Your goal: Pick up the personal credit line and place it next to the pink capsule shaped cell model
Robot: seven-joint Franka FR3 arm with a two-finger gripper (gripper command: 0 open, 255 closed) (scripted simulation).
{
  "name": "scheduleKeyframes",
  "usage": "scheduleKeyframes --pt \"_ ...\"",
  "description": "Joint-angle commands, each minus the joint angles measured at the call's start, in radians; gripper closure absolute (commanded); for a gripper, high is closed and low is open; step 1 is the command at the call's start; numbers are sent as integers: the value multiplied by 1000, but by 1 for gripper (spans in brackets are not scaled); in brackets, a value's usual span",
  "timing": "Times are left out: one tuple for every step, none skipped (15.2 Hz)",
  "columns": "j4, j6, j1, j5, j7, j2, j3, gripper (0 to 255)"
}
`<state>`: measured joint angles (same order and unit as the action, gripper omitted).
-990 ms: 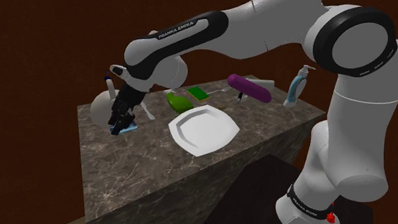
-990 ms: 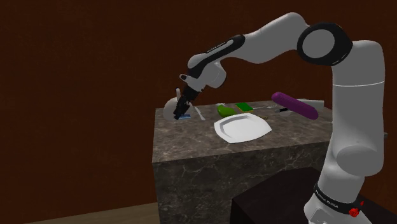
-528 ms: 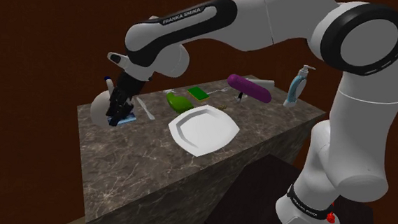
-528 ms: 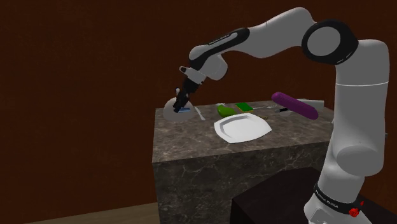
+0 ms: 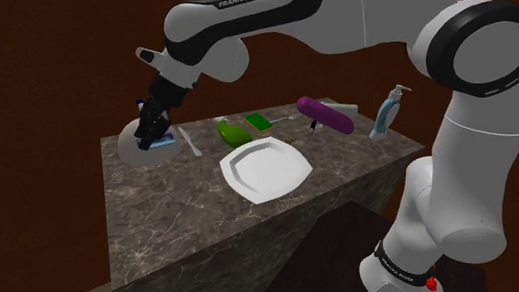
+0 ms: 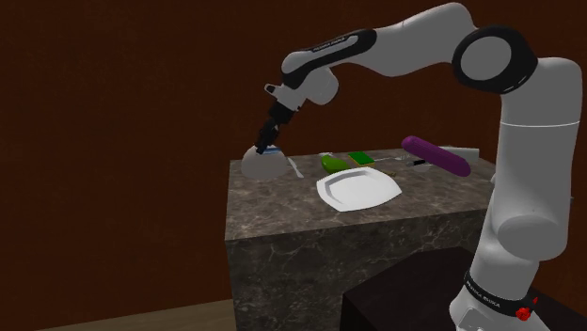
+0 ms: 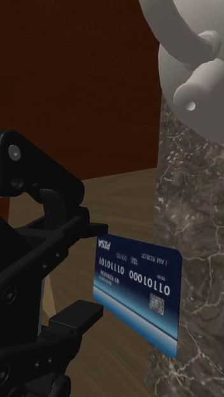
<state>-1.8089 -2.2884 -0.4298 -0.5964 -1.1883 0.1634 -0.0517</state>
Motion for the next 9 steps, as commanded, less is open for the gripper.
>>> scheduleKeyframes --pt "15 20 0 10 14 -7 -2 255" --pt "24 31 0 15 22 -10 -3 255" --pt "33 41 0 20 29 -13 -4 255" --pt "43 52 1 25 36 -15 -5 255" --pt "52 62 1 30 43 -18 -6 255" --pt "62 73 1 34 50 -20 -7 255" --pt "62 73 1 35 50 -20 -7 255" --pt "28 75 10 28 31 -48 -13 255" --pt "-5 78 19 23 11 -75 -20 255"
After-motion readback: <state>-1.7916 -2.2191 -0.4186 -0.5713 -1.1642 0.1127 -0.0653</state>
